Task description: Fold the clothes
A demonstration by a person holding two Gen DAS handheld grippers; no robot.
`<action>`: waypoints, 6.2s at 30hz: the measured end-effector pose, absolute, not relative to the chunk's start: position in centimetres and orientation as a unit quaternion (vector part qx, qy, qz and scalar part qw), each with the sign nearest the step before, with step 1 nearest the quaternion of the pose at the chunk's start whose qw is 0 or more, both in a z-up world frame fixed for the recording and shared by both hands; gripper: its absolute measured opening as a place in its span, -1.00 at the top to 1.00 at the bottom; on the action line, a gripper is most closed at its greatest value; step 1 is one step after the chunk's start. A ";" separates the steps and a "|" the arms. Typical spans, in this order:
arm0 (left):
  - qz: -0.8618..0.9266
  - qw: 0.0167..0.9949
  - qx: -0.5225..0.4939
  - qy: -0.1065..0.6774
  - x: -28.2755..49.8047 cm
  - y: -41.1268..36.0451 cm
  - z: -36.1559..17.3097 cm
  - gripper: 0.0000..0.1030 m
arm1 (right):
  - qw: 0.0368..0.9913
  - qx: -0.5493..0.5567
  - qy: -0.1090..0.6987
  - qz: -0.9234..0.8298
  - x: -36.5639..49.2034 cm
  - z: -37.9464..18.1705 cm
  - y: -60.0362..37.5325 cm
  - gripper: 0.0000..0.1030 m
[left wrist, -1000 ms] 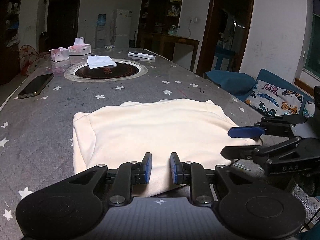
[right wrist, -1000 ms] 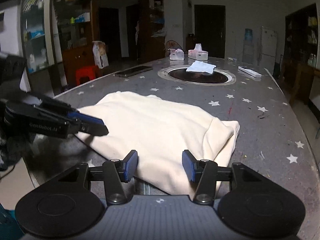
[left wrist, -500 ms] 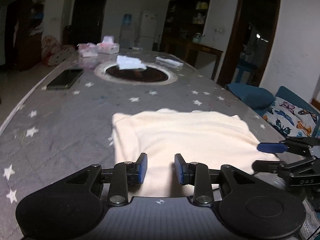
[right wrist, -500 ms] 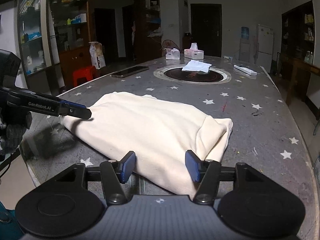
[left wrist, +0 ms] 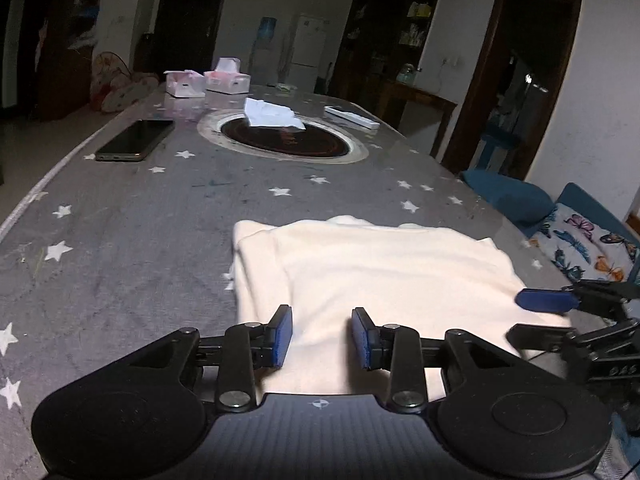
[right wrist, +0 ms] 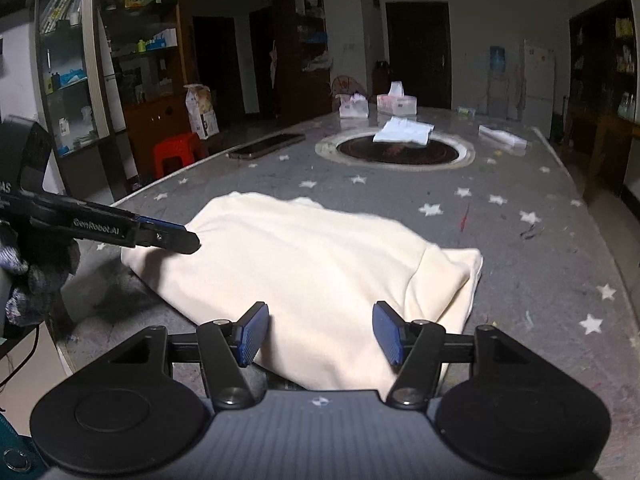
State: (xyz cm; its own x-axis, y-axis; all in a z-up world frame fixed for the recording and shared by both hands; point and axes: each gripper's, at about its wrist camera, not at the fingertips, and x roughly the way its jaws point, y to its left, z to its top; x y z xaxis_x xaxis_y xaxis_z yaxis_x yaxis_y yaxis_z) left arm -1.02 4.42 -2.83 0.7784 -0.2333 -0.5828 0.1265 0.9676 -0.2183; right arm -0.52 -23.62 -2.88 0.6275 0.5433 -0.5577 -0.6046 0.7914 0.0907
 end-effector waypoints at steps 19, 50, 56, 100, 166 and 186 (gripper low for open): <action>-0.099 0.941 -0.054 0.319 4.1 3.8 -1.3 0.27 | 0.891 -0.034 0.338 0.300 7.3 -2.6 -23.1 -0.14; -0.014 0.941 -0.092 0.325 1.9 8.1 -0.3 -0.23 | 0.854 -0.169 0.279 0.406 1.1 1.0 -14.8 0.13; 0.021 0.936 -0.120 0.331 -0.3 10.6 -0.8 -0.36 | 0.818 -0.221 0.258 0.465 -2.1 0.3 -10.8 0.13; -0.072 0.791 -0.463 0.395 3.4 10.8 -6.1 0.60 | 0.835 -0.105 0.252 0.478 -2.3 1.5 -13.2 0.57; -0.162 0.898 -0.163 0.374 13.3 -4.9 2.2 0.68 | 0.964 0.013 0.223 0.147 7.4 4.4 -34.5 0.78; -0.138 0.893 -0.122 0.410 15.6 -6.1 -1.4 0.55 | 0.952 0.008 0.284 0.116 10.5 -0.3 -35.8 0.77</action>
State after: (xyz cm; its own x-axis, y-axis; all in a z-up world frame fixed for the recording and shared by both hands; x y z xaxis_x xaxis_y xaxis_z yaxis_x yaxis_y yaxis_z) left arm 15.65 -6.06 -1.36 0.6261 -0.3462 -0.6987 0.1460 0.9322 -0.3311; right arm 10.55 -35.76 -0.32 0.8121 0.2249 -0.5385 -0.2161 0.9730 0.0805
